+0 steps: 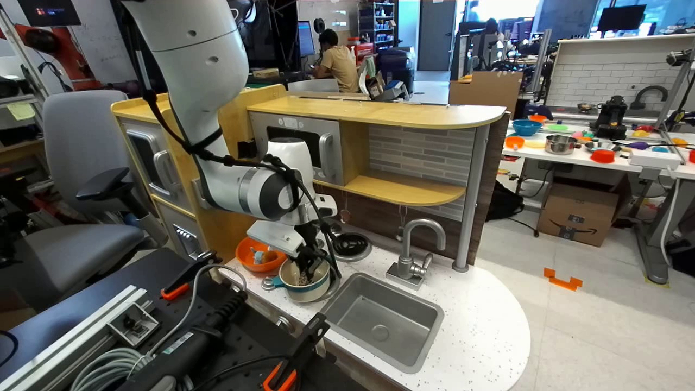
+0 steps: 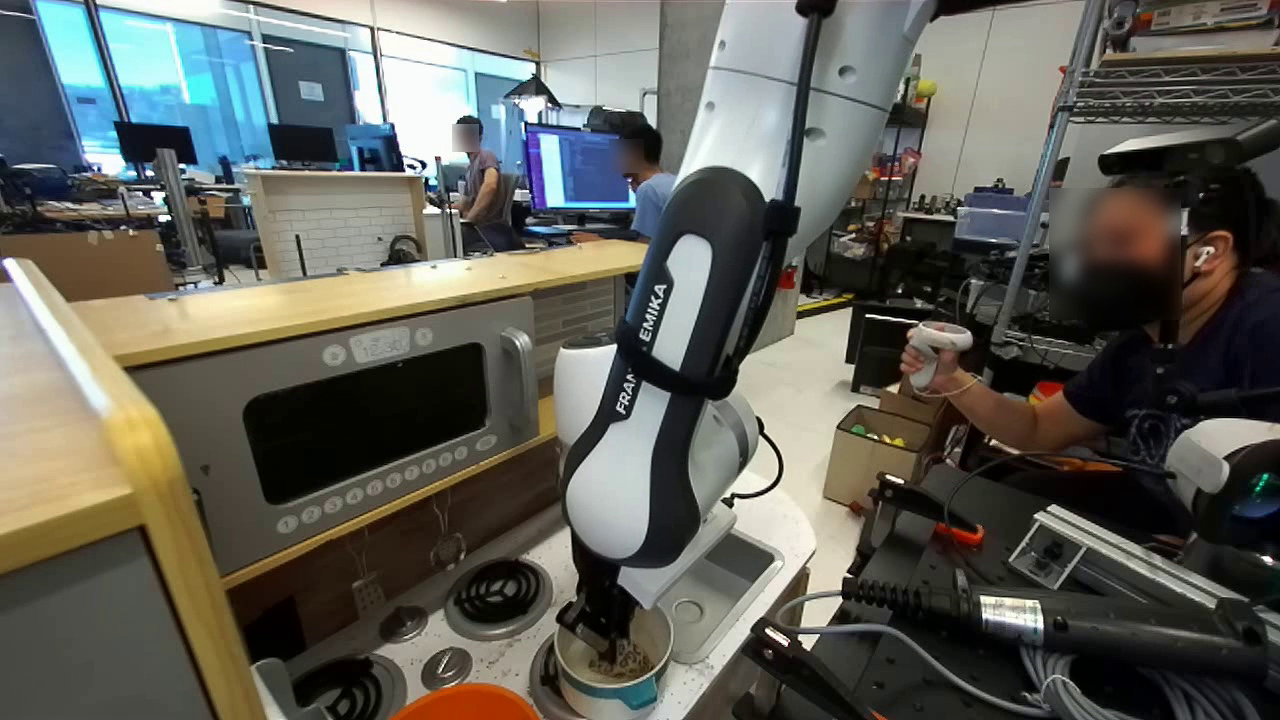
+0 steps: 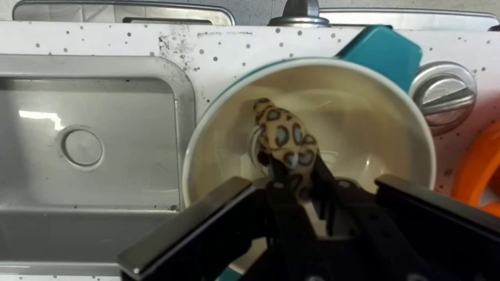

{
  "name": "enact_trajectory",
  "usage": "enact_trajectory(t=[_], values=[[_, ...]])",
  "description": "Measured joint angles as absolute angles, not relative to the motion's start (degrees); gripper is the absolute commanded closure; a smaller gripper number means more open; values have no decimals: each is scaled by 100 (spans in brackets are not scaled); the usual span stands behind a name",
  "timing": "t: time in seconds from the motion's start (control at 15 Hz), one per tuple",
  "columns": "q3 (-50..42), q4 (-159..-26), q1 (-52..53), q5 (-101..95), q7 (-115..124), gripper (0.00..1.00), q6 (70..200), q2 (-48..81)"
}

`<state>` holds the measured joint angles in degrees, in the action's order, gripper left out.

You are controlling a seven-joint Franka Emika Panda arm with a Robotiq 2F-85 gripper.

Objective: Remove the toy from the pot and put it in the sink.

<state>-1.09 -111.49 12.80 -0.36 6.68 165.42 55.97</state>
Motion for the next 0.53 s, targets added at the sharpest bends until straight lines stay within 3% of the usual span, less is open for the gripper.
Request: enact_trajectory(t=[0.53], values=[[-207,-11936,1273,-23,880,97,16588,4669]])
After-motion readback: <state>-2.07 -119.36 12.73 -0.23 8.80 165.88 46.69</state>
